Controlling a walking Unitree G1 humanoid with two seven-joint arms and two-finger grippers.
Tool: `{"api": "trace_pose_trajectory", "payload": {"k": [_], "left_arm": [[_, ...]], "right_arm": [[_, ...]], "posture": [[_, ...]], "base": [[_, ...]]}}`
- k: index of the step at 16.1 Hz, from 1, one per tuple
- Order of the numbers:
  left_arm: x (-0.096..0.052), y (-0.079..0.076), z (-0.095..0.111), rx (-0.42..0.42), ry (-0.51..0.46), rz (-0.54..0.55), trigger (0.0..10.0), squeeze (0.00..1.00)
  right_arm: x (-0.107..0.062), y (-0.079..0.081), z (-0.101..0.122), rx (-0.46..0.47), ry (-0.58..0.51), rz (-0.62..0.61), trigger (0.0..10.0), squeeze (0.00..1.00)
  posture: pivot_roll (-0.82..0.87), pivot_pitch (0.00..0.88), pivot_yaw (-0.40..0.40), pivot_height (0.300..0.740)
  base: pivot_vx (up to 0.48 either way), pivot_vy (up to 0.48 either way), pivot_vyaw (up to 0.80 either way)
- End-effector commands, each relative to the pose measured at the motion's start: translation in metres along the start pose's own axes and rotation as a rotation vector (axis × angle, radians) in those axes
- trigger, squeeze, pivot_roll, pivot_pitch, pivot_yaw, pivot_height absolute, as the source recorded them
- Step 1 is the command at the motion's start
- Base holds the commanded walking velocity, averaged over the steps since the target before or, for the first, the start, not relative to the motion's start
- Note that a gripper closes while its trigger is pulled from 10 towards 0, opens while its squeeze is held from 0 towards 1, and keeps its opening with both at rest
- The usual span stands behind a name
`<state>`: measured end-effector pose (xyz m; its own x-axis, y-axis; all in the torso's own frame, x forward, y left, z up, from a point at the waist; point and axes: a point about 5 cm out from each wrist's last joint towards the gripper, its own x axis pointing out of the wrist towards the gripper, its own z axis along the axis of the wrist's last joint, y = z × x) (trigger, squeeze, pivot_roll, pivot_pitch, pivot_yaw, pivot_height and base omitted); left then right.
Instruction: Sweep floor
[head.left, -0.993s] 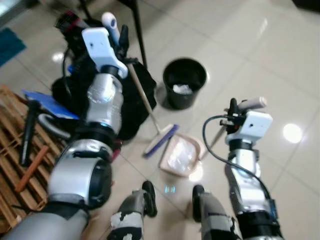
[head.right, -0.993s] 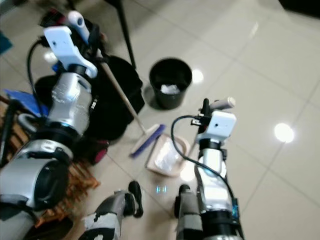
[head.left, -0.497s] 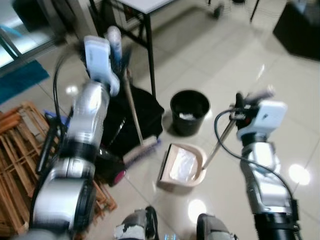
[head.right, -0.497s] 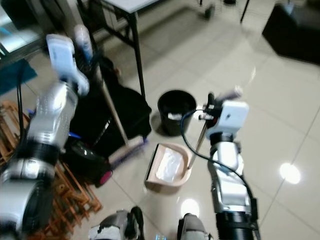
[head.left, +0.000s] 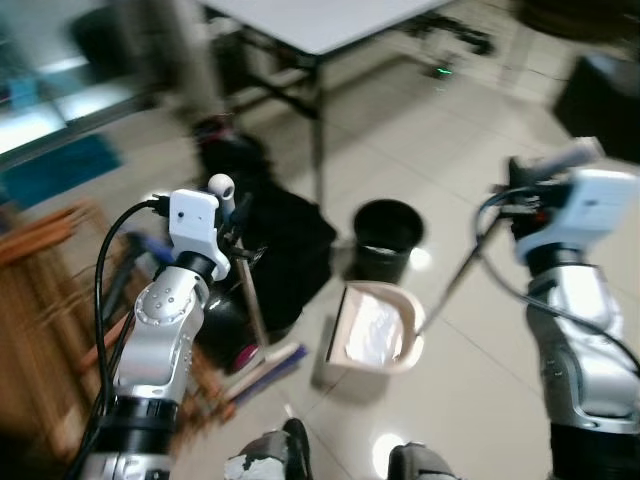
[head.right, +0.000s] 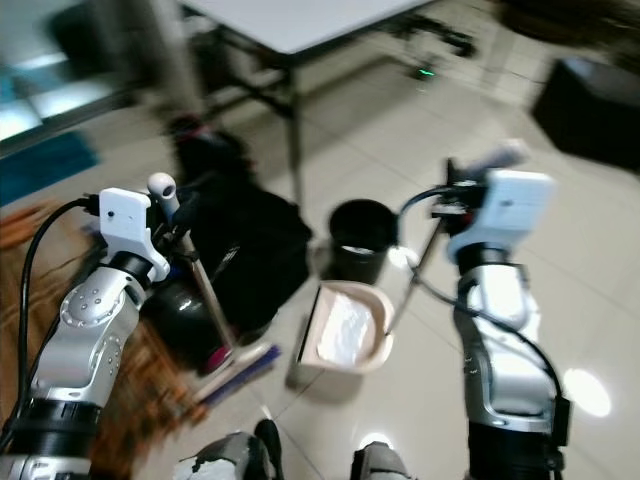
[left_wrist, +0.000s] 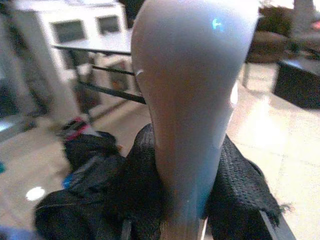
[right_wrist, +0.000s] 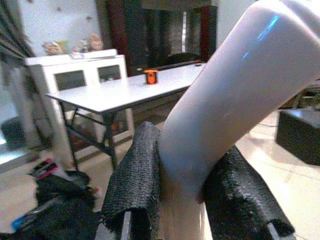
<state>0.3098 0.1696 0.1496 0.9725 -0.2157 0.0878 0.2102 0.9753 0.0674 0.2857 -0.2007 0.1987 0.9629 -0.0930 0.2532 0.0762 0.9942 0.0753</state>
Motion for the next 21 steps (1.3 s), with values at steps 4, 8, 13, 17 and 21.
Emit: {"api": "trace_pose_trajectory", "payload": {"k": [4, 8, 13, 17, 21], "left_arm": [[-0.004, -0.005, 0.009, 0.038, 0.011, -0.005, 10.0, 0.00], [-0.005, -0.008, 0.012, 0.039, 0.023, -0.017, 10.0, 0.00], [-0.003, -0.015, 0.011, 0.011, 0.038, -0.037, 10.0, 0.00], [-0.004, -0.017, 0.013, 0.024, 0.007, -0.050, 10.0, 0.00], [-0.005, -0.025, 0.015, 0.018, -0.025, -0.058, 10.0, 0.00]], "right_arm": [[0.002, -0.002, 0.024, 0.036, -0.058, -0.020, 10.0, 0.00], [0.002, -0.005, 0.031, 0.030, -0.058, -0.028, 10.0, 0.00], [0.001, -0.009, 0.043, 0.038, -0.053, -0.021, 10.0, 0.00], [0.003, -0.009, 0.058, 0.007, -0.051, -0.008, 10.0, 0.00], [0.015, -0.007, 0.082, -0.003, -0.070, 0.015, 10.0, 0.00]], "posture": [[-0.07, 0.047, 0.074, 0.740], [-0.08, 0.042, 0.083, 0.740], [-0.09, 0.032, 0.101, 0.740], [-0.11, 0.028, 0.108, 0.740], [-0.12, 0.025, 0.095, 0.740]], "base": [[0.000, -0.480, 0.00], [0.000, -0.480, 0.00], [0.000, -0.273, 0.00], [0.000, 0.000, 0.00], [0.251, 0.000, -0.11]]}}
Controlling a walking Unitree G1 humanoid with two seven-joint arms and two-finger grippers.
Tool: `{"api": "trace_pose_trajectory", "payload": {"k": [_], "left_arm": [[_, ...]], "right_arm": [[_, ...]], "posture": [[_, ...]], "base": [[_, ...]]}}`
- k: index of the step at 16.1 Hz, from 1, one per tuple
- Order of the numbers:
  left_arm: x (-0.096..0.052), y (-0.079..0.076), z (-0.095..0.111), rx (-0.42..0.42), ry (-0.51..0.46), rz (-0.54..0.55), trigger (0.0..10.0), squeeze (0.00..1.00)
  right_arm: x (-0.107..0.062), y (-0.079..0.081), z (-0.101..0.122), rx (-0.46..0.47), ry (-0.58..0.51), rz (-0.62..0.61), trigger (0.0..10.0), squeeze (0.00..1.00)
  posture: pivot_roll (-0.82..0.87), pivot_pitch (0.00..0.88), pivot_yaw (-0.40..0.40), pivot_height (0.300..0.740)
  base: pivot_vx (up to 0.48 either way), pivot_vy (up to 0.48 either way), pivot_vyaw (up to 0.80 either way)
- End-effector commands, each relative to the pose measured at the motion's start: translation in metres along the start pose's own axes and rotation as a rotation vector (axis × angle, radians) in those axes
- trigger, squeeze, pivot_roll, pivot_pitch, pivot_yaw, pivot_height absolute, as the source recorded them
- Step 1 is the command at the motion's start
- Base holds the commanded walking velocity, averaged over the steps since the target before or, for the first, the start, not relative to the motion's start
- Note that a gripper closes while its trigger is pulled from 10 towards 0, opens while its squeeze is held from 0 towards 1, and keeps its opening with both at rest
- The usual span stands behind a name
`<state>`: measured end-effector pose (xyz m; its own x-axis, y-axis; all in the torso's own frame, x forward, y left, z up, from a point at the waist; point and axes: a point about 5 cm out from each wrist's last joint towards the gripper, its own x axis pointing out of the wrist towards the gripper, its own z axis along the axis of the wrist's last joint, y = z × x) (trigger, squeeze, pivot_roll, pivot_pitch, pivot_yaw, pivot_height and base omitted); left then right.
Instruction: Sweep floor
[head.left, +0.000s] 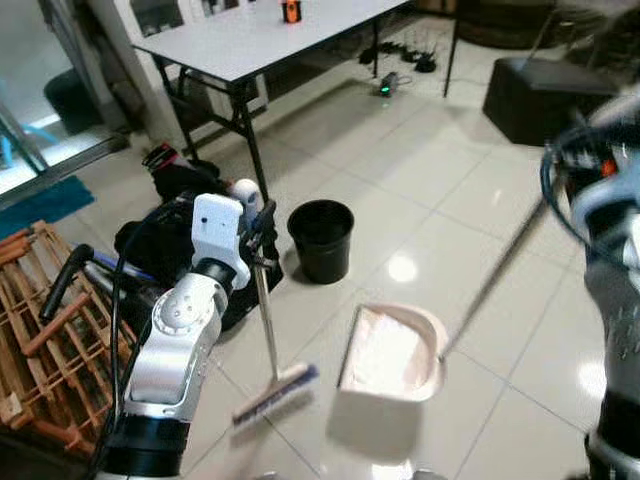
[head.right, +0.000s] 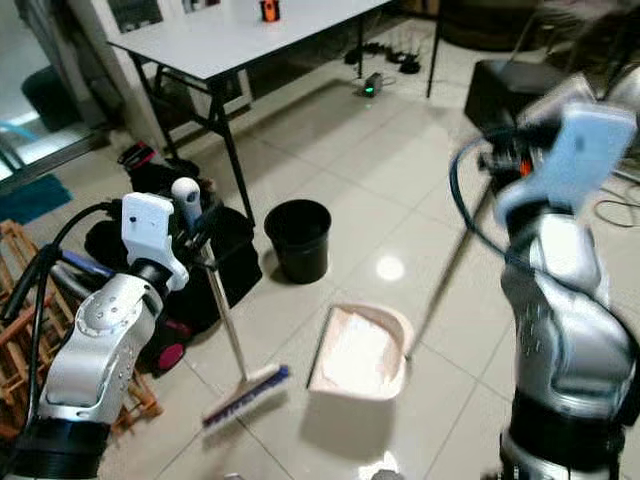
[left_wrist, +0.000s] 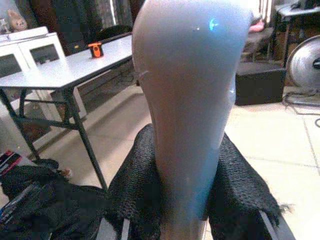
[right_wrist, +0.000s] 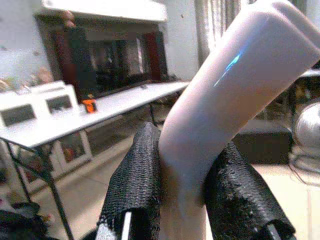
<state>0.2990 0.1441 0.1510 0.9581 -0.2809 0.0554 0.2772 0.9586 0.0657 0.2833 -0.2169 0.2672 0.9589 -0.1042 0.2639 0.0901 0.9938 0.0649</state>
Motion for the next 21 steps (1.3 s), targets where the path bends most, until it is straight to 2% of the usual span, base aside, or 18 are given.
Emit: {"api": "trace_pose_trajectory", "payload": {"k": [1, 4, 9, 17, 21], "left_arm": [[0.000, 0.002, 0.011, 0.026, -0.053, 0.012, 10.0, 0.00], [-0.007, 0.008, 0.010, 0.028, -0.050, 0.046, 10.0, 0.00], [-0.017, 0.020, 0.008, 0.048, -0.049, 0.097, 10.0, 0.00], [-0.017, 0.027, 0.009, 0.062, -0.048, 0.122, 10.0, 0.00], [-0.018, 0.028, 0.009, 0.063, -0.046, 0.122, 10.0, 0.00]], "right_arm": [[-0.001, 0.004, 0.016, 0.012, -0.057, 0.027, 10.0, 0.00], [0.008, 0.006, 0.028, 0.039, -0.089, 0.037, 10.0, 0.00], [0.017, 0.009, 0.035, 0.140, -0.099, 0.077, 10.0, 0.00], [0.024, 0.010, 0.044, 0.219, -0.140, 0.087, 10.0, 0.00], [0.025, 0.002, 0.047, 0.257, -0.169, 0.042, 10.0, 0.00]], "posture": [[-0.12, 0.025, 0.095, 0.740], [-0.10, 0.021, 0.065, 0.740], [-0.09, 0.019, 0.041, 0.740], [-0.08, 0.012, 0.040, 0.740], [-0.08, 0.008, 0.045, 0.740]], "base": [[0.382, 0.000, -0.46], [0.423, 0.000, -0.17], [0.441, 0.000, 0.00], [0.454, 0.000, 0.00], [0.461, 0.000, 0.00]]}}
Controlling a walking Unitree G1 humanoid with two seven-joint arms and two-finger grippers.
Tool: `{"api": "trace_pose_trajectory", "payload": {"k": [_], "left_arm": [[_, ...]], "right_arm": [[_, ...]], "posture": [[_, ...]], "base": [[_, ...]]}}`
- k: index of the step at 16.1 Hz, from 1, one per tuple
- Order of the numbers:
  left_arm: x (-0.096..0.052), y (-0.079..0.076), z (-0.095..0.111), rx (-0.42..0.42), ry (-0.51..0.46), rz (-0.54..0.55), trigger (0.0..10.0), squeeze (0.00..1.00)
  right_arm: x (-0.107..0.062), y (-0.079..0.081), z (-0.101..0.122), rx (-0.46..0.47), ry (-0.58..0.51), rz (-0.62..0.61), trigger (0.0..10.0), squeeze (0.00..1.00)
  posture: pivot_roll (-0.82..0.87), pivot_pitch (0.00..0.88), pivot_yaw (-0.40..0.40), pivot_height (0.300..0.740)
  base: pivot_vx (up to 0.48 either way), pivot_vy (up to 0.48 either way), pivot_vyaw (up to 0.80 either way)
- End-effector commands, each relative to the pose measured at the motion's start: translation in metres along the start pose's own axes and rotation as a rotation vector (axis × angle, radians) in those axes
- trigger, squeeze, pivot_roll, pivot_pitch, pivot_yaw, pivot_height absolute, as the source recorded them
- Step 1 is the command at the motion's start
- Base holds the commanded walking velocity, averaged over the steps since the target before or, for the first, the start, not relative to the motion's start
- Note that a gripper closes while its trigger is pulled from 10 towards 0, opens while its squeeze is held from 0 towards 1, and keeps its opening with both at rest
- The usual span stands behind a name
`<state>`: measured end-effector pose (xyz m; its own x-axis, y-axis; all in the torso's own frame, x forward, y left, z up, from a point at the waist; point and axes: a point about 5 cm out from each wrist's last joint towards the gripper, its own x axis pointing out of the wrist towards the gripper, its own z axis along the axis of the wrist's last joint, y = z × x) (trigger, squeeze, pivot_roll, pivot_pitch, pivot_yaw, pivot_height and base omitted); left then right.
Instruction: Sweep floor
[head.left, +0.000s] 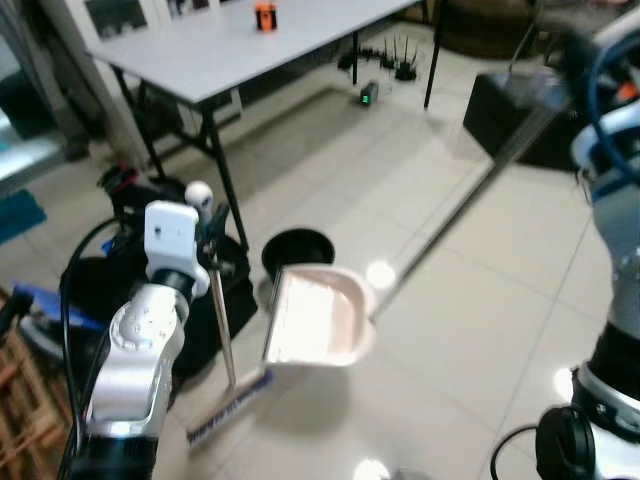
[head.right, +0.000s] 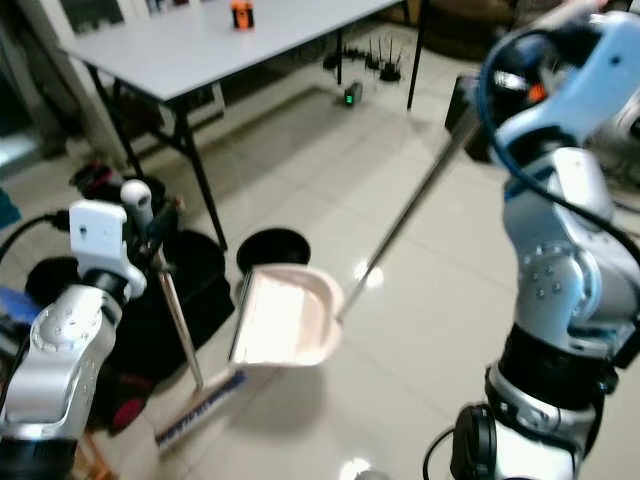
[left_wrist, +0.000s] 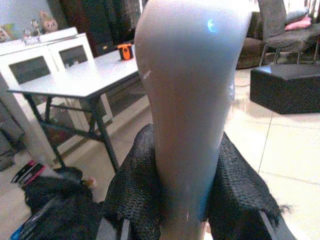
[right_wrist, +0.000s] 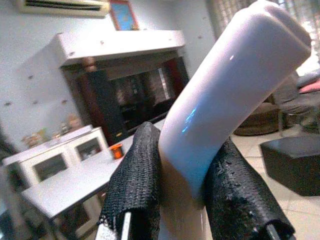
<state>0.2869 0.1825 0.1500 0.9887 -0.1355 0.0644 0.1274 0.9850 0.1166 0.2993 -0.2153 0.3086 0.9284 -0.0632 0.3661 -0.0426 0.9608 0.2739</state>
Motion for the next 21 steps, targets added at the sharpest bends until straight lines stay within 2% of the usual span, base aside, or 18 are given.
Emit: {"api": "trace_pose_trajectory", "payload": {"k": [1, 4, 10, 21], "left_arm": [[0.004, -0.004, 0.011, 0.000, -0.052, -0.024, 10.0, 0.00], [0.002, -0.002, 0.009, 0.006, -0.047, -0.019, 10.0, 0.00], [-0.003, 0.000, 0.003, 0.014, -0.022, -0.018, 10.0, 0.00], [-0.004, 0.000, 0.000, 0.015, -0.012, -0.023, 10.0, 0.00]], "right_arm": [[0.000, -0.001, 0.014, 0.017, -0.080, -0.012, 10.0, 0.00], [0.002, -0.002, 0.017, 0.023, -0.098, -0.017, 10.0, 0.00], [0.005, 0.006, 0.016, -0.035, -0.079, 0.046, 10.0, 0.00], [0.004, 0.001, 0.017, -0.020, -0.100, 0.025, 10.0, 0.00]], "posture": [[-0.08, 0.006, 0.047, 0.740], [-0.08, 0.002, 0.049, 0.740], [-0.07, 0.000, 0.049, 0.740], [-0.07, 0.000, 0.054, 0.740]], "base": [[0.461, 0.000, 0.00], [0.464, 0.000, 0.00], [0.467, 0.000, 0.00], [0.468, 0.000, 0.00]]}}
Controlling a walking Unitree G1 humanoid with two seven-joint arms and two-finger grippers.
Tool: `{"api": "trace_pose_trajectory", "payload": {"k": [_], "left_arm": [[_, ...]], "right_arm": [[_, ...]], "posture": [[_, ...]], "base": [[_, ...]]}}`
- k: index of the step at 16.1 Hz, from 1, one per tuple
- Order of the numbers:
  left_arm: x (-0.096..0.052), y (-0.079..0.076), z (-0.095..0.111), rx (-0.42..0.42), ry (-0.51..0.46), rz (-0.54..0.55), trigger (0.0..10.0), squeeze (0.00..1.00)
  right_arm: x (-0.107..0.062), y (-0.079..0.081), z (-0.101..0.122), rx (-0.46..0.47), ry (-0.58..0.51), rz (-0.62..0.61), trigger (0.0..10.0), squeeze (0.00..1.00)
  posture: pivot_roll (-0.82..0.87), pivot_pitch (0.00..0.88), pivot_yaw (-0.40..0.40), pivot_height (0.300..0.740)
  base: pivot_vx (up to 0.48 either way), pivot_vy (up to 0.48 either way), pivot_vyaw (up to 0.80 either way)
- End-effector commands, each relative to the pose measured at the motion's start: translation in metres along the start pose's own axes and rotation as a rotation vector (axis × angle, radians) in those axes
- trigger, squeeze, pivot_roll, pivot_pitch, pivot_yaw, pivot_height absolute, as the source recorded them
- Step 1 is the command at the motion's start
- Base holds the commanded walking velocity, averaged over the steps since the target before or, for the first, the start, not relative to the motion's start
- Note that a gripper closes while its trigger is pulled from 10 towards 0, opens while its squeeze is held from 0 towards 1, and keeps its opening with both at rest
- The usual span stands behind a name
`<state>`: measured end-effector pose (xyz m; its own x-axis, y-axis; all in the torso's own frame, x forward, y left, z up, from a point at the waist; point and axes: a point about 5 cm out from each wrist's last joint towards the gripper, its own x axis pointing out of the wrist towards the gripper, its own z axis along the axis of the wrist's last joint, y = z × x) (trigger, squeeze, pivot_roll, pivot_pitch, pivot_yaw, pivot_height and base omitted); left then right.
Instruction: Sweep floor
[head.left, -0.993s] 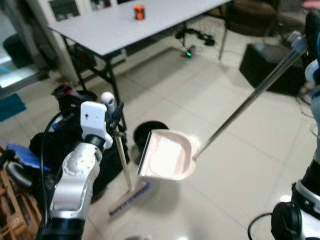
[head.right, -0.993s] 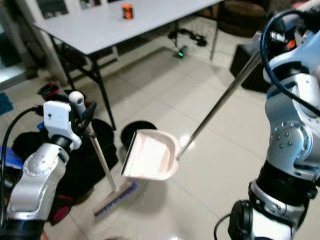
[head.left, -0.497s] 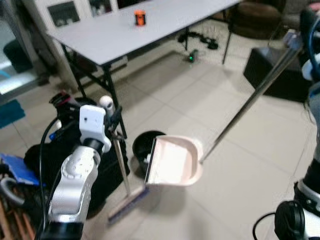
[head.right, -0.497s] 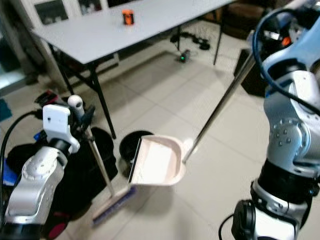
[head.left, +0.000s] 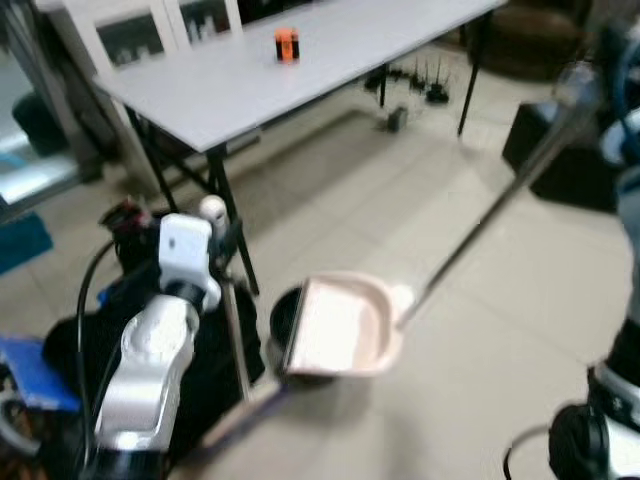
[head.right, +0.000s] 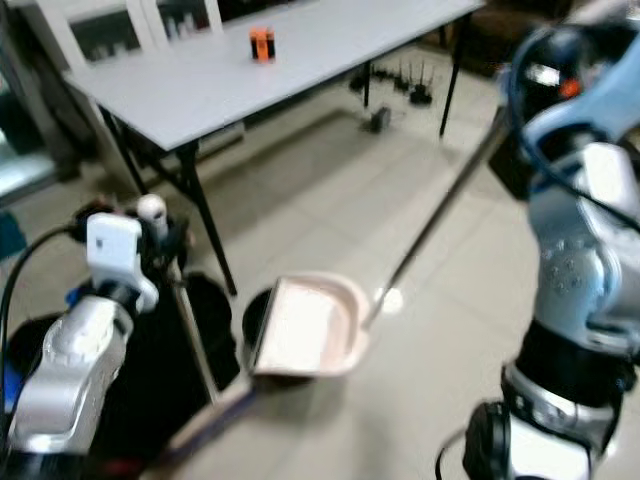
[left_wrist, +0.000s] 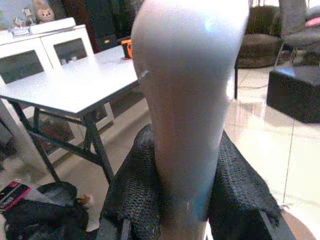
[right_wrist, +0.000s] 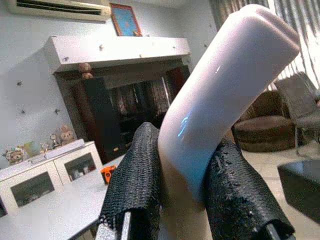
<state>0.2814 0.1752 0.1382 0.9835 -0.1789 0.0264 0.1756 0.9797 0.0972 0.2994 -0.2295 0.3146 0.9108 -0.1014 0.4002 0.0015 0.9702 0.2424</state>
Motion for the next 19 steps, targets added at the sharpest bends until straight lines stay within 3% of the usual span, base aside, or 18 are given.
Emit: {"api": "trace_pose_trajectory", "payload": {"k": [1, 6, 13, 19], "left_arm": [[0.000, 0.009, 0.011, 0.038, -0.044, 0.025, 10.0, 0.00], [-0.002, 0.011, 0.008, 0.029, -0.035, 0.026, 10.0, 0.00], [-0.024, 0.010, -0.013, 0.042, 0.081, -0.013, 10.0, 0.00], [-0.028, 0.011, -0.012, 0.030, 0.094, -0.002, 10.0, 0.00]], "right_arm": [[0.001, 0.013, 0.008, 0.030, -0.054, 0.053, 10.0, 0.00], [0.002, 0.012, 0.007, 0.004, -0.062, 0.053, 10.0, 0.00], [0.002, 0.015, 0.000, -0.052, -0.112, 0.079, 10.0, 0.00], [0.013, 0.022, -0.018, -0.099, -0.141, 0.109, 10.0, 0.00]], "posture": [[-0.07, 0.000, 0.052, 0.740], [-0.07, 0.000, 0.049, 0.740], [-0.05, 0.000, 0.044, 0.740], [-0.02, 0.000, 0.040, 0.740]], "base": [[0.469, 0.000, 0.00], [0.460, 0.000, 0.00], [0.000, 0.000, 0.00], [0.000, 0.000, 0.00]]}}
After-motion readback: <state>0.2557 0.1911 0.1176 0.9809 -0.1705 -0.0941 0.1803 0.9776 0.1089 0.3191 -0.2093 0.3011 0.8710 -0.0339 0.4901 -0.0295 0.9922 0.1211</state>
